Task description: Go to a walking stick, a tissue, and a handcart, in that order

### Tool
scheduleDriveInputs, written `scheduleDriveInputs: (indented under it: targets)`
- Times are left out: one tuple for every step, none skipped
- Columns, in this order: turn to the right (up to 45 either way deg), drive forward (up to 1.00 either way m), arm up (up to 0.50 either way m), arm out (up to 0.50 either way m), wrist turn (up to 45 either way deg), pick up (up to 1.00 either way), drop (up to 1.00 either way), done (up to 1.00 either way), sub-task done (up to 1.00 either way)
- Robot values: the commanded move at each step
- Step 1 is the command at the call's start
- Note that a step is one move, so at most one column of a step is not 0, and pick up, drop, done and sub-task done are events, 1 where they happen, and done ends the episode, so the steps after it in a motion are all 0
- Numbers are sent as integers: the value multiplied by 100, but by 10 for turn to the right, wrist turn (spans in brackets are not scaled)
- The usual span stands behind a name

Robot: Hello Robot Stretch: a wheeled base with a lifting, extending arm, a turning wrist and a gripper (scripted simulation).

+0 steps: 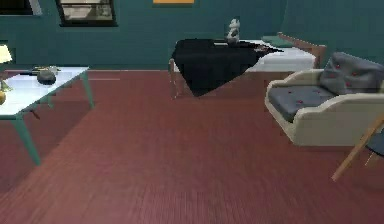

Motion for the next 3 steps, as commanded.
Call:
scheduleDriveInputs:
  targets:
    - [-390,0,0,0,0,0,0,0,0]
    - [0,60,0,0,0,0,0,0,0]
    - [-360,0,0,0,0,0,0,0,0]
